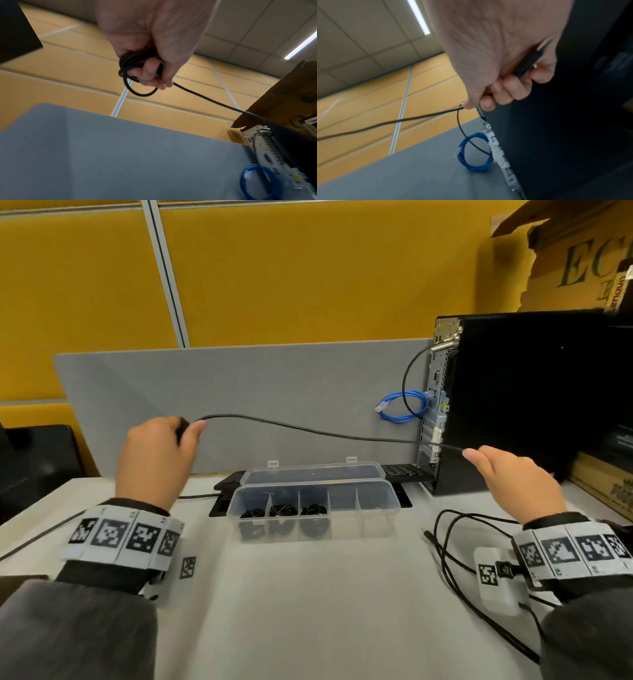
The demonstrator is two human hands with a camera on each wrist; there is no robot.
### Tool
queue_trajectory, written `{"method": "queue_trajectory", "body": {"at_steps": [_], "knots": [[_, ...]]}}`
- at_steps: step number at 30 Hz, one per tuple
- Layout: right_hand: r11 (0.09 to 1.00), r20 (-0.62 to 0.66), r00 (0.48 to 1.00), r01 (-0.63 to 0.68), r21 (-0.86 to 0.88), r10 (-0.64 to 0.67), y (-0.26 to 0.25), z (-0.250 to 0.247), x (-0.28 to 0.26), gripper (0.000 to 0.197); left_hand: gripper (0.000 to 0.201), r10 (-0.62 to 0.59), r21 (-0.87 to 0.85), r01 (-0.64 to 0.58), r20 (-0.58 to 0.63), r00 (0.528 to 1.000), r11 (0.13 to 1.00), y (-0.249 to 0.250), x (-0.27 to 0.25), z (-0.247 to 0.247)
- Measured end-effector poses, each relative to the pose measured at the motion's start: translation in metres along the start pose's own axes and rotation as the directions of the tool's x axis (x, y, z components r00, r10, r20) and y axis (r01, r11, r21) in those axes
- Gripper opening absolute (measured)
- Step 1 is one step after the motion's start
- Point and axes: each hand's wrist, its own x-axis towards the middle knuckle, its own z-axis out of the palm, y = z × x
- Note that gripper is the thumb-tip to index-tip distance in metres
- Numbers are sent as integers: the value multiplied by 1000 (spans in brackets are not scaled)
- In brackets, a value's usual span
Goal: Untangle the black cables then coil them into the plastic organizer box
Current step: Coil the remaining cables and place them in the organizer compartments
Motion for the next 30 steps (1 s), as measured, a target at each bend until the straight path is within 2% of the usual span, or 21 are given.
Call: {"method": "queue_trajectory", "body": {"at_steps": [2,4,6,8,10,12,13,15,17,18,20,22,23,24,25,26,27,28,29,30], "knots": [[994,105,990,-91,-58,97,0,2,0,42,46,-24,18,24,14,1000,1000,-4,1,-1],[991,234,970,-40,-125,69,-9,5,0,41,43,-5,-15,6,85,996,1000,4,-3,0],[998,323,946,12,-55,6,-24,2,-3,40,39,38,-100,-18,201,979,995,19,-10,1],[986,324,938,80,149,-125,-45,-12,-9,57,37,116,-198,-54,319,941,979,37,-20,2],[891,232,926,183,415,-298,-72,-33,-20,66,35,208,-309,-86,388,898,947,57,-30,2],[708,186,857,254,659,-481,-95,-51,-35,60,33,257,-411,-76,404,878,909,72,-38,3],[619,178,826,239,748,-534,-103,-55,-40,56,33,256,-456,-49,406,877,889,77,-40,4],[522,165,807,198,829,-568,-110,-59,-46,44,32,226,-539,47,429,875,841,82,-42,5],[502,96,847,215,838,-522,-110,-55,-45,28,33,185,-583,163,490,852,796,84,-43,3],[511,26,883,247,824,-468,-108,-51,-42,20,34,179,-599,230,544,820,767,85,-44,1],[582,-143,924,337,740,-354,-103,-43,-37,8,34,228,-638,370,658,717,675,86,-47,-4],[664,-268,915,403,630,-301,-101,-34,-34,12,35,351,-684,488,712,608,541,91,-53,-9],[690,-292,912,410,596,-289,-101,-29,-34,14,35,408,-708,534,704,581,462,95,-56,-10],[706,-283,914,404,581,-290,-102,-25,-35,16,35,436,-734,579,678,591,356,100,-59,-10],[714,-232,917,398,576,-325,-105,-21,-37,16,33,427,-755,615,644,634,227,105,-60,-10],[712,-130,909,394,582,-397,-108,-19,-40,17,31,380,-770,630,614,692,97,109,-59,-7],[693,4,872,386,609,-489,-113,-17,-44,18,31,316,-788,616,587,746,8,111,-57,-3],[665,130,807,369,650,-575,-118,-16,-49,19,31,249,-822,570,553,795,5,111,-54,1],[640,216,739,352,683,-638,-122,-17,-52,19,29,187,-862,492,506,842,119,109,-51,6],[622,252,700,342,704,-669,-125,-19,-54,19,27,144,-861,371,440,886,348,105,-50,12]]}}
